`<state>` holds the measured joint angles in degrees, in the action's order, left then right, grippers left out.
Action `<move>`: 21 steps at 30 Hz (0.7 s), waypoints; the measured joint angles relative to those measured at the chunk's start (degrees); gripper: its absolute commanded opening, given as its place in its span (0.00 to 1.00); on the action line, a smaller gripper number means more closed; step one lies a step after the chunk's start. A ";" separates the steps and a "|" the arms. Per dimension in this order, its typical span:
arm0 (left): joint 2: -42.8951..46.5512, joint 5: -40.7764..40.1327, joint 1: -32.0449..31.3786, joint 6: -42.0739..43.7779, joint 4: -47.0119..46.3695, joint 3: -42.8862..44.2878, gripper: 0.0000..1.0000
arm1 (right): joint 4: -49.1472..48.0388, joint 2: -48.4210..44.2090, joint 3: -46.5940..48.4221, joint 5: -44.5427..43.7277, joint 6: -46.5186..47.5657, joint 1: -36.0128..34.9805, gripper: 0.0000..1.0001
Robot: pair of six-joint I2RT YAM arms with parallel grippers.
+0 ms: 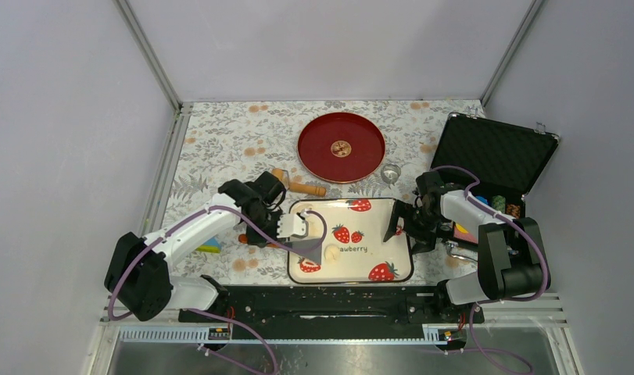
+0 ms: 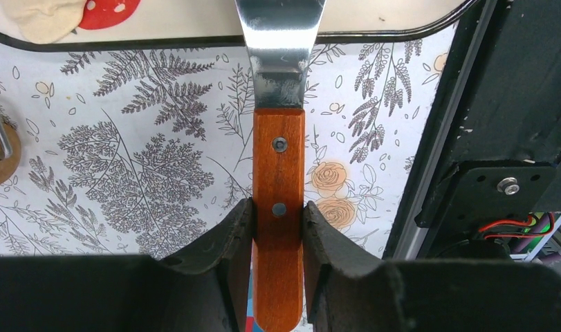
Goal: Roll out the dumpling wrappers from the dough
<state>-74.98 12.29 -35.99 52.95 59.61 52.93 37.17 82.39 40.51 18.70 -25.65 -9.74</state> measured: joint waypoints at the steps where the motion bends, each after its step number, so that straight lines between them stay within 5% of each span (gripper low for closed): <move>1: 0.00 -0.17 0.00 0.04 0.35 0.09 0.00 | 0.00 0.00 0.00 0.00 0.00 0.00 0.99; 21: -6.78 -0.15 0.04 0.24 1.20 3.34 0.00 | -0.02 0.00 0.00 0.04 -0.04 0.00 0.99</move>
<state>-81.76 12.14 -35.94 53.19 60.82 56.27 37.15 82.39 40.51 18.74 -25.69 -9.74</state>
